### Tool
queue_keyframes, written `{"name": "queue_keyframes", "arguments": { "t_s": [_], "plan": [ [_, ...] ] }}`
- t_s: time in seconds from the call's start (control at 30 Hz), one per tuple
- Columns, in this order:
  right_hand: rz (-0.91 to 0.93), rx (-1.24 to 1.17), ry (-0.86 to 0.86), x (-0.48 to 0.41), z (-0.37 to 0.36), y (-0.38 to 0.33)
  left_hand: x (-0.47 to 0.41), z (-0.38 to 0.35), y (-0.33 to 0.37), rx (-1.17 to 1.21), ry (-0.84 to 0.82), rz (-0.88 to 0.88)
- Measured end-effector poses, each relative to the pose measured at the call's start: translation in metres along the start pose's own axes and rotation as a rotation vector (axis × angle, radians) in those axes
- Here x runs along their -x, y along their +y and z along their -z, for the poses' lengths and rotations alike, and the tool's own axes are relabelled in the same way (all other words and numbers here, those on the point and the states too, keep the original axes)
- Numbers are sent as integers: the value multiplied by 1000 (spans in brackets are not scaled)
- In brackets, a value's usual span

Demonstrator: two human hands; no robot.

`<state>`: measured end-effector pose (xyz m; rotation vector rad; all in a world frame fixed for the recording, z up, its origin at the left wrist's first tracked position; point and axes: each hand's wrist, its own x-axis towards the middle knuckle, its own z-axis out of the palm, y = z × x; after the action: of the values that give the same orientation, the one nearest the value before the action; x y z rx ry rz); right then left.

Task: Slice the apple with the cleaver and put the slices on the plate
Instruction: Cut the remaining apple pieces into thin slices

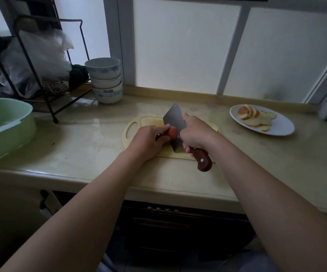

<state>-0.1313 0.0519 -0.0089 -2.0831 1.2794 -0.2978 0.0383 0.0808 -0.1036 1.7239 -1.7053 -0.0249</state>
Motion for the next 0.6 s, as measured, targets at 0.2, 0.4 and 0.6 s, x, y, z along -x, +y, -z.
{"name": "queue_keyframes", "arguments": {
  "t_s": [0.2, 0.4, 0.6],
  "plan": [
    [-17, 25, -35, 3, 5, -3, 0, 0, 0, -10, -22, -1],
    [-29, 23, -51, 22, 4, 6, 1, 2, 2, -9, -6, -2],
    [-8, -96, 87, 19, 11, 14, 3, 6, 8, -26, -31, -3]
  ]
}}
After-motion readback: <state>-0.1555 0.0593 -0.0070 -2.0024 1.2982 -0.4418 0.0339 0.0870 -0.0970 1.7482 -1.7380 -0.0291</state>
